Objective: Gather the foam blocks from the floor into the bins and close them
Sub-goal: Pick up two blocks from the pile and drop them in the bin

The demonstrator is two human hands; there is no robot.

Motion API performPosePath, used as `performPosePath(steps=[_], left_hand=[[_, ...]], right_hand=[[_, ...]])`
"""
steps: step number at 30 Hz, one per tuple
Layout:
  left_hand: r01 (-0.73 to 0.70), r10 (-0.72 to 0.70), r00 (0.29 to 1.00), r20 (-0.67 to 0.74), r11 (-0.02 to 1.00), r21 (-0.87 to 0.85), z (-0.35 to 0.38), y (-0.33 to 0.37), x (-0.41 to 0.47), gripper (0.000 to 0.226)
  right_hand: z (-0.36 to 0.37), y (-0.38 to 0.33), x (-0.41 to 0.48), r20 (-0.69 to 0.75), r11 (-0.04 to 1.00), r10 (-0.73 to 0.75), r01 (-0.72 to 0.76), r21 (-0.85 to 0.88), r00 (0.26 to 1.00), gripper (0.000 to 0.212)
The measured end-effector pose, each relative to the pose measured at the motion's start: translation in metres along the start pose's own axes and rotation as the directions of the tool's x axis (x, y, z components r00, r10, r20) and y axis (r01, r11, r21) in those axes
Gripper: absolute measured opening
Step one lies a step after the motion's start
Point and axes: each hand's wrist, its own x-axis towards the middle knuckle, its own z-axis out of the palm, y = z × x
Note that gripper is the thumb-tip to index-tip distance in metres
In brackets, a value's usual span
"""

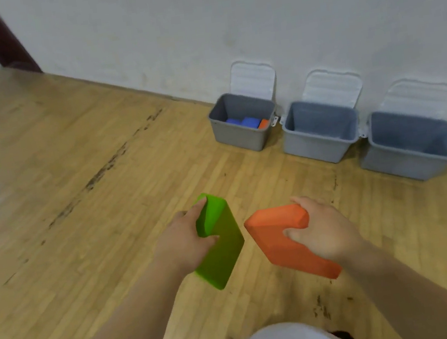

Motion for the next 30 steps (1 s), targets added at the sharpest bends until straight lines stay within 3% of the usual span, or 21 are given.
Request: performPosePath(steps=[12,21,30], left_hand=[[-0.096,0.095,0.994,0.046,0.995,0.018,-0.060,0.016,0.227,0.095],[0.058,-0.055,0.998,0.038,0.995,-0.078,-0.091,0.082,0.416,0.095],[0.097,-0.086,0.992,0.087,0.987,-0.125,-0.124,0.093,0.574,0.094]], right_hand=[[-0.022,-0.046,0.197,-0.024,0.996,0.076,-0.075,0.048,0.997,0.079],[-0.087,-0.048,0.421,0.083,1.000,0.027,-0.026,-0.013,0.996,0.082],[-0.128,-0.079,0.591,0.099,0.998,0.031,-0.026,-0.054,0.995,0.077]])
